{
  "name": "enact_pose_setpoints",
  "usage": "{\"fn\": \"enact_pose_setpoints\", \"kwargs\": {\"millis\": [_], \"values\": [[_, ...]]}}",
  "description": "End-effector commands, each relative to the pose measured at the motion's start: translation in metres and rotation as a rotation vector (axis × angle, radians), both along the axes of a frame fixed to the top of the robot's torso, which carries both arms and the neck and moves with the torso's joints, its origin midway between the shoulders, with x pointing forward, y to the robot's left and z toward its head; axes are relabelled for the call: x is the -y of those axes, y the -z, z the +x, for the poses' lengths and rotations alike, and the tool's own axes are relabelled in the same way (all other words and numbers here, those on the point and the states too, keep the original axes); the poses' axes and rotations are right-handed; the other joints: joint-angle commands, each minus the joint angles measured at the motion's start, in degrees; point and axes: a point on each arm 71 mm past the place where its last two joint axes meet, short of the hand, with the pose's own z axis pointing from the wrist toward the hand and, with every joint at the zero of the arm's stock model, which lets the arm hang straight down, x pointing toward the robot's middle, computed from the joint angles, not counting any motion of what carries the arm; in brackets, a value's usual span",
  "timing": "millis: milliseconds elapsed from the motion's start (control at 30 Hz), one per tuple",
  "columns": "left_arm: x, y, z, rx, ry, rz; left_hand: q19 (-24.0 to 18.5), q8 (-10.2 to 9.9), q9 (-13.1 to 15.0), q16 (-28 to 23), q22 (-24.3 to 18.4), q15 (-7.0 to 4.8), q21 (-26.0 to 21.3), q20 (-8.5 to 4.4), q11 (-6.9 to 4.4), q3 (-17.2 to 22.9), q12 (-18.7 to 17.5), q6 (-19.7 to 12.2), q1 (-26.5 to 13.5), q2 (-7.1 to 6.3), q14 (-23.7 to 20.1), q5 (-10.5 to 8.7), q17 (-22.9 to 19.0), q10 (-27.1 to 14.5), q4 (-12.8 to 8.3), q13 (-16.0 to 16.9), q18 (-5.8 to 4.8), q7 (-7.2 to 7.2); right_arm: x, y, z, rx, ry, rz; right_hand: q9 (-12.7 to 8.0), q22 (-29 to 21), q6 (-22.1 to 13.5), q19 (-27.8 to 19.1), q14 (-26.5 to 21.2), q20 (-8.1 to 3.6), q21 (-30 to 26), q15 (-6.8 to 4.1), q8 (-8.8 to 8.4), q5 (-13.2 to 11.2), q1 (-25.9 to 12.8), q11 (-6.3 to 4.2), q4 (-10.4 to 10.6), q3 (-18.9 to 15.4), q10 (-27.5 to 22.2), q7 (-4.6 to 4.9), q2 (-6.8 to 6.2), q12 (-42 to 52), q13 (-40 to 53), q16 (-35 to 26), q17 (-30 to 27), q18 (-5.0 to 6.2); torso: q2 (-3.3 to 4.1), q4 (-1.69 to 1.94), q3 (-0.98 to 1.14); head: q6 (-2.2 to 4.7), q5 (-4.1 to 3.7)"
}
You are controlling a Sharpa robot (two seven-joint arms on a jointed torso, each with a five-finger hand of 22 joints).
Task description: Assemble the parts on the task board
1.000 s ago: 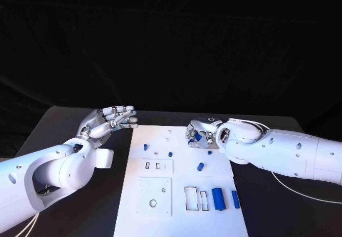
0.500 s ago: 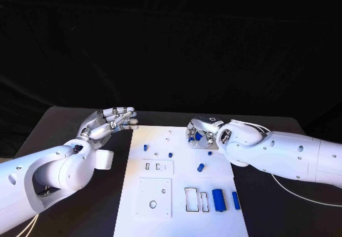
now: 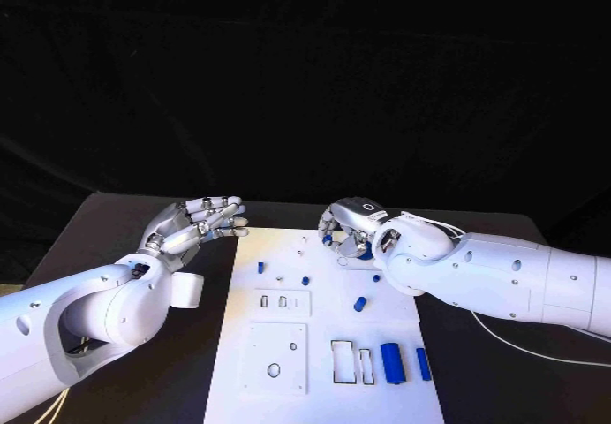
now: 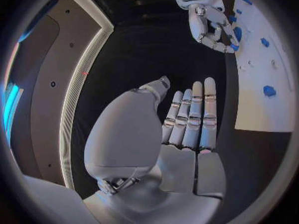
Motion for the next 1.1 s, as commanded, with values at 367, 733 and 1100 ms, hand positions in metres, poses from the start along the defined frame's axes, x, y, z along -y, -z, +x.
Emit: {"fn": "enact_pose_setpoints", "kwargs": {"millis": [367, 733, 1100], "values": [[0.007, -0.003, -0.002, 0.008, 0.039, -0.014, -0.63, -0.43, -0.08, -0.51, 0.06, 0.28, 0.24, 0.07, 0.27, -0.08, -0.32, -0.51, -0.57, 0.03, -0.18, -0.15, 0.16, -0.27, 0.18, 0.0, 0.31, 0.7, -0.026, -0.001, 0.013, 0.055, -0.006, -0.007, 0.27, 7.33, -0.08, 0.71, 1.81, -0.32, 0.29, -0.41, 0.23, 0.14, 0.77, -2.85, -0.42, 0.15, 3.02, 0.02, 1.18, 0.5, 2.18, 0.34, 0.22, -1.18, 0.51, 0.56, -0.31, 0.09, -0.21], [0.008, -0.006, -0.002, 0.013, 0.042, -0.015, -0.68, -0.44, -0.08, -0.54, 0.05, 0.3, 0.23, 0.09, 0.28, -0.09, -0.34, -0.52, -0.6, 0.03, -0.22, -0.15, 0.17, -0.28, 0.19, 0.01, 0.3, 0.71, -0.034, 0.002, 0.016, 0.044, -0.017, -0.015, 0.49, 7.27, -0.36, 0.64, 1.82, -0.3, 0.25, -0.36, 0.2, 0.14, 0.49, -2.78, -0.6, 0.24, 2.85, 0.07, 1.13, 0.32, 2.26, 0.38, 0.18, -1.16, 0.86, 0.96, -0.55, -0.19, -0.24], [0.007, -0.007, -0.001, 0.015, 0.04, -0.014, -0.75, -0.45, -0.07, -0.58, 0.04, 0.32, 0.22, 0.11, 0.29, -0.11, -0.36, -0.52, -0.62, 0.02, -0.27, -0.15, 0.19, -0.28, 0.19, 0.01, 0.3, 0.71, -0.039, 0.004, 0.015, 0.033, -0.029, -0.017, 0.64, 7.21, -0.57, 0.57, 1.82, -0.27, 0.2, -0.31, 0.17, 0.14, 0.24, -2.71, -0.68, 0.3, 2.71, 0.12, 1.12, 0.18, 2.3, 0.41, 0.18, -1.15, 0.97, 0.83, -0.58, 0.01, 0.04]]}}
